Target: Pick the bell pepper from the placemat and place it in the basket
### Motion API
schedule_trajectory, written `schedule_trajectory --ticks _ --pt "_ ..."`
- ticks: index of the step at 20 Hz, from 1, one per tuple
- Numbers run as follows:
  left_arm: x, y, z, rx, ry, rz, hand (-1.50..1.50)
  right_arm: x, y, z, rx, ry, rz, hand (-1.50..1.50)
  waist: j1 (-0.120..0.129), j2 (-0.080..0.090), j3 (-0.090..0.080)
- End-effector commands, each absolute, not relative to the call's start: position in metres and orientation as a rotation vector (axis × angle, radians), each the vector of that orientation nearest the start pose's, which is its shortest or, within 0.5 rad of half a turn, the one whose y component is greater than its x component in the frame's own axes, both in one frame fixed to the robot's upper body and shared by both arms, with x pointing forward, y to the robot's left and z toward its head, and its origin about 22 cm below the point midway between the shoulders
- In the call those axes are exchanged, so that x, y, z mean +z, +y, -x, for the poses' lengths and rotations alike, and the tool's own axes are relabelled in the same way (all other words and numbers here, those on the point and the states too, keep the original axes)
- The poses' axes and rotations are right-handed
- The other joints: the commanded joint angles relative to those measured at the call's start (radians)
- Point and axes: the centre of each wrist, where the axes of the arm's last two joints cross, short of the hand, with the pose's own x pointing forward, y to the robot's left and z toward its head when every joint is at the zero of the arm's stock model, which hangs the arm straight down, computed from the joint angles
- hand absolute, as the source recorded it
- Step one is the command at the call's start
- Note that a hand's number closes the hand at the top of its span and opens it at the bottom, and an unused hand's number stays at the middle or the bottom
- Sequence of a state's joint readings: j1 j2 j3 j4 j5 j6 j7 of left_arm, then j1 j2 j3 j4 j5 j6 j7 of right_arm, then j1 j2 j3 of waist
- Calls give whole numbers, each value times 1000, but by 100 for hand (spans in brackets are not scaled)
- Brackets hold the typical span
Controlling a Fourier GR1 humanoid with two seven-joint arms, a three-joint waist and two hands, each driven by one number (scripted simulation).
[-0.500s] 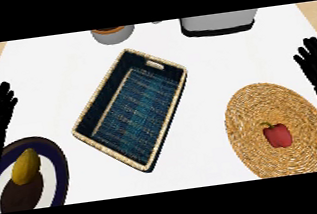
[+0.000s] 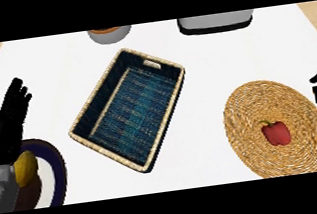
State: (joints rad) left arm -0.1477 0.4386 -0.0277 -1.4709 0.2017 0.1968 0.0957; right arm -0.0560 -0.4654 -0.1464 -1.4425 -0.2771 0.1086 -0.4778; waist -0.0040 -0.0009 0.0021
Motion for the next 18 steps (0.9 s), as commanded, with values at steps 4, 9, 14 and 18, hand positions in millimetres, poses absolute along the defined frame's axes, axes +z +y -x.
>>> schedule_trajectory --ticks 4,9,14,18 --pt "33 298 -282 -8 -1508 -298 0 3 -334 -242 31 -2005 664 -150 -7 3 -4" --pt "38 299 -276 -12 -1512 -315 0 59 -366 -229 13 -1839 934 -150 -9 -5 -5" --pt "44 305 -281 10 -1499 -318 0 93 -395 -202 495 -1477 918 -150 -24 -5 -11" --pt "40 300 -284 -4 -1494 -304 0 111 -397 -190 733 -1232 788 -150 -31 -1 -10"
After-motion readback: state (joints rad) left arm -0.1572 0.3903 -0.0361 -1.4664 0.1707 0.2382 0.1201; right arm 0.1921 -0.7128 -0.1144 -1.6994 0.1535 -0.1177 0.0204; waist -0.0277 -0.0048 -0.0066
